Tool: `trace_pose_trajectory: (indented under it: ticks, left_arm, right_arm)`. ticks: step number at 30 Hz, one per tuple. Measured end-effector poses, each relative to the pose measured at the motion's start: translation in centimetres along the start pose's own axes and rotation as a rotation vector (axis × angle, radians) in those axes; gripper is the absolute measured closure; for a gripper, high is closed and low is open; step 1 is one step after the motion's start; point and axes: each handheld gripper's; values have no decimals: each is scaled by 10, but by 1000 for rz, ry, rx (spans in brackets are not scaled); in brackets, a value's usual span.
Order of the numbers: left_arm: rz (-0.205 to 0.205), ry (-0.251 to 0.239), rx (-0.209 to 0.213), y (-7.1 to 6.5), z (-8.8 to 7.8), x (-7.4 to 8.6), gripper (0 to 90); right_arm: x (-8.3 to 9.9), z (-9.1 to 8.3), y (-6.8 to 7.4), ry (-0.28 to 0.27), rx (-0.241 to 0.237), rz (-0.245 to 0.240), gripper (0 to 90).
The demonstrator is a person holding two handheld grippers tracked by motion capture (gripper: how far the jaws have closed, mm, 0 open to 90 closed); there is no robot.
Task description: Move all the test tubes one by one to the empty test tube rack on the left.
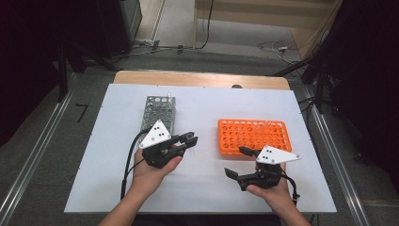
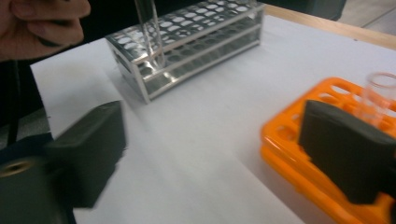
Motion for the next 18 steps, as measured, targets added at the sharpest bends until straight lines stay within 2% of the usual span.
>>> trace_pose_trajectory:
  ticks: [2, 7, 11, 18]
  left_arm:
    - [-6, -4, -19, 8, 0, -2, 759]
    - [1, -11, -69, 27, 1, -9, 759]
    - [-19, -19, -108, 45, 2, -14, 759]
    - [-45, -27, -169, 73, 11, -22, 759]
  right_arm:
    - [2, -7, -8, -12, 7, 25, 0]
    - [7, -24, -24, -29, 43, 51, 0]
    - [14, -36, -32, -30, 81, 66, 0]
    - [28, -49, -41, 10, 125, 66, 0]
Point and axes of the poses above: each handheld gripper's, and its own axes: z roughly forward along the jaws, x roughly out of its underside, y roughly to its left, and after that the axes turned 5 degrees about -x, right-handed
